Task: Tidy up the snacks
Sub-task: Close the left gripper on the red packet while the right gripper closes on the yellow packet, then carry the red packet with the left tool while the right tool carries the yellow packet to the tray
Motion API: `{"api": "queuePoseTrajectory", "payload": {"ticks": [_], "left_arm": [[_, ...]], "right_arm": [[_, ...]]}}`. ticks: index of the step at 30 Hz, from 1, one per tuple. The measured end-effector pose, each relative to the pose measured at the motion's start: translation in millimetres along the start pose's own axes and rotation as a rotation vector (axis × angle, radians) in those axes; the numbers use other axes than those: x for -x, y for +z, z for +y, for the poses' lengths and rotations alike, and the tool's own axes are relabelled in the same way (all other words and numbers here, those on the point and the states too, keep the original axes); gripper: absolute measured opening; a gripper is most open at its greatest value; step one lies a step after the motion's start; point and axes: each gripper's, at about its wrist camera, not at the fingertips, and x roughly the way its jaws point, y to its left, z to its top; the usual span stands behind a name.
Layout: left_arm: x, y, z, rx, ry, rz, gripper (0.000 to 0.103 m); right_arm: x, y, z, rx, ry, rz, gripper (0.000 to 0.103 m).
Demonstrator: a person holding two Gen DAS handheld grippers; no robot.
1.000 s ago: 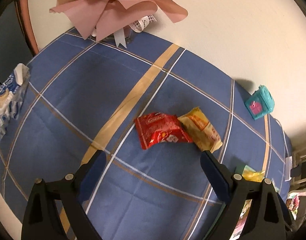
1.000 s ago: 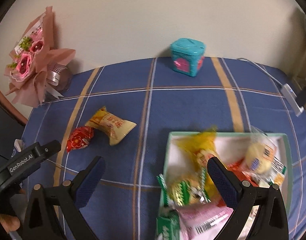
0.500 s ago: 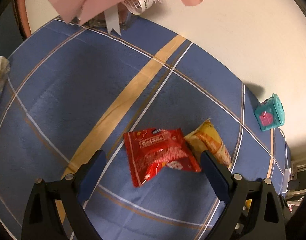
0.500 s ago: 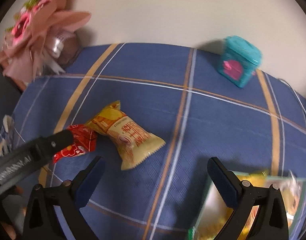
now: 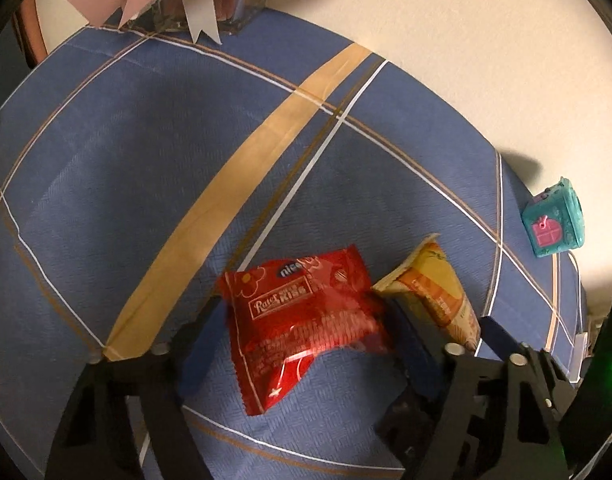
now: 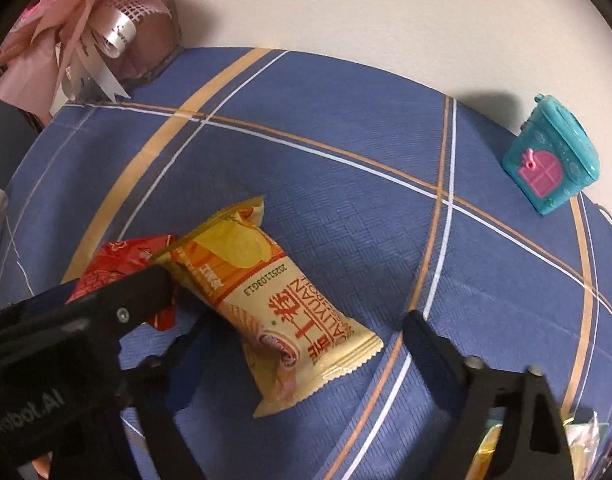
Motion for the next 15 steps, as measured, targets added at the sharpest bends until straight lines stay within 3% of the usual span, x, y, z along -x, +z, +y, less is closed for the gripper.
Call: {"api": "queuePoseTrajectory", "payload": {"ticks": [7,15], "left_arm": [[0.8,-2.1,-2.6,-0.002,-0.013,-0.009,0.071],[10.9,-19.7,-1.6,0.017,-0.033,-0.013,0.058]], "right_arm": [[5.0,-3.1,-10.6,-0.046,0.036,-0.001,0.062],[19.5,-20.9,-28.0,-0.124,0.054,0.010,0.061]]}}
